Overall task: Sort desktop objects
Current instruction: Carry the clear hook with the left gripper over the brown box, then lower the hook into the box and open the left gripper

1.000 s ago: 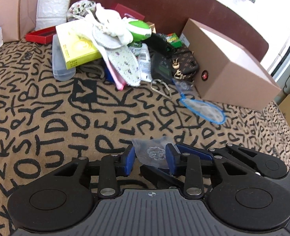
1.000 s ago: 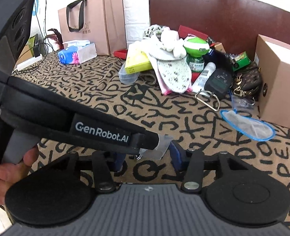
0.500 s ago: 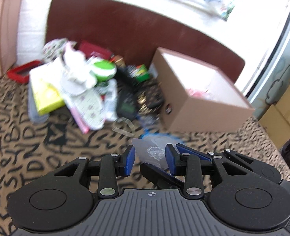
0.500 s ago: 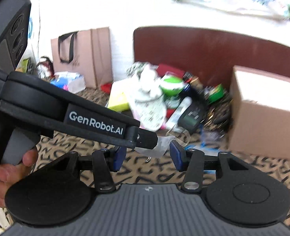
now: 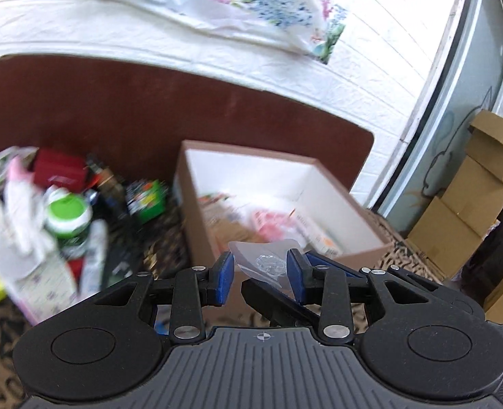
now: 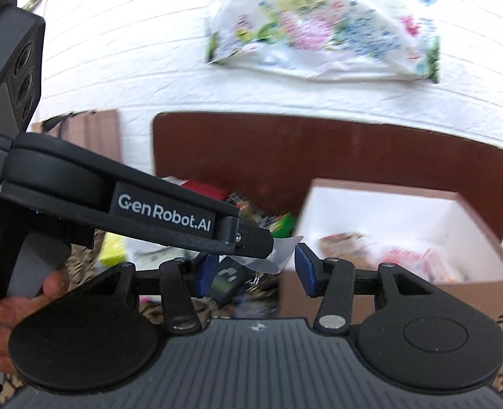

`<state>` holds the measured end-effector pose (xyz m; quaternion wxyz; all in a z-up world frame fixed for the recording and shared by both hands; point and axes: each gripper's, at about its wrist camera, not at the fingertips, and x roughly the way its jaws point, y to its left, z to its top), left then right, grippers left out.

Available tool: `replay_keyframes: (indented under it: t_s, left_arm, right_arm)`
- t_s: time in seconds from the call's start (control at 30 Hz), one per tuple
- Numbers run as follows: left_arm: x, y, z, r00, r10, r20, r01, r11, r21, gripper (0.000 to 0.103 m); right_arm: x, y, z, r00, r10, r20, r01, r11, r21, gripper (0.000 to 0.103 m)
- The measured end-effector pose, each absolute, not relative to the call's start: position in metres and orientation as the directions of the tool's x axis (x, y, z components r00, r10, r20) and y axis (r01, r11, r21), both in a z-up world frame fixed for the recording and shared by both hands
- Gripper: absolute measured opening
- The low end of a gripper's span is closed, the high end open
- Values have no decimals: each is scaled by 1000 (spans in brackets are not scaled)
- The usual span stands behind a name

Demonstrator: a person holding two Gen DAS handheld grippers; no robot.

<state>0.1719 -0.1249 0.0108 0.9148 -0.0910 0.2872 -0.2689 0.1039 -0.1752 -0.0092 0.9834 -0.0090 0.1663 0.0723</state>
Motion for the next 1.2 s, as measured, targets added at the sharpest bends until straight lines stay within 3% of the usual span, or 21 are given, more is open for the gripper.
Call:
replay_keyframes:
  t_s: [0.33, 0.67, 0.77, 0.8, 0.83, 0.87, 0.97, 1.13, 1.2]
  left_arm:
    - [246, -179, 2, 668, -565, -484, 475, 825, -307, 47]
    - [304, -201, -38, 623, -554, -552, 443, 832, -334, 48]
    - [312, -203, -44, 614, -548, -568, 429, 836, -343, 56]
    - [314, -202, -45, 608, -551, -572, 424, 834, -353, 66]
    - [314, -201, -46, 609, -553, -568, 420, 833, -361, 76]
    - [312, -199, -45, 619, -553, -558, 416, 833, -364, 82]
    - [306, -194, -39, 641, -561, -524, 419, 828, -374, 103]
    - [295, -188, -29, 638, -585, -500, 441, 810, -386, 103]
    - [289, -188, -26, 642, -582, -500, 446, 813, -374, 103]
  right_arm:
    - [162, -231, -12, 942, 98, -322, -86, 995, 52, 57]
    - [205, -268, -47, 919, 117, -376, -78, 990, 117, 57]
    - [215, -273, -56, 908, 131, -399, -81, 987, 139, 58]
    - [218, -275, -58, 904, 136, -405, -84, 986, 144, 59]
    - [220, -275, -60, 904, 138, -405, -85, 986, 146, 63]
    - [220, -275, -61, 905, 133, -404, -81, 986, 143, 75]
    - [220, -275, -61, 913, 87, -398, -48, 993, 107, 89]
    - [217, -279, -60, 913, 40, -407, 5, 994, 108, 102]
    - [213, -279, -58, 914, 42, -404, 5, 993, 114, 103]
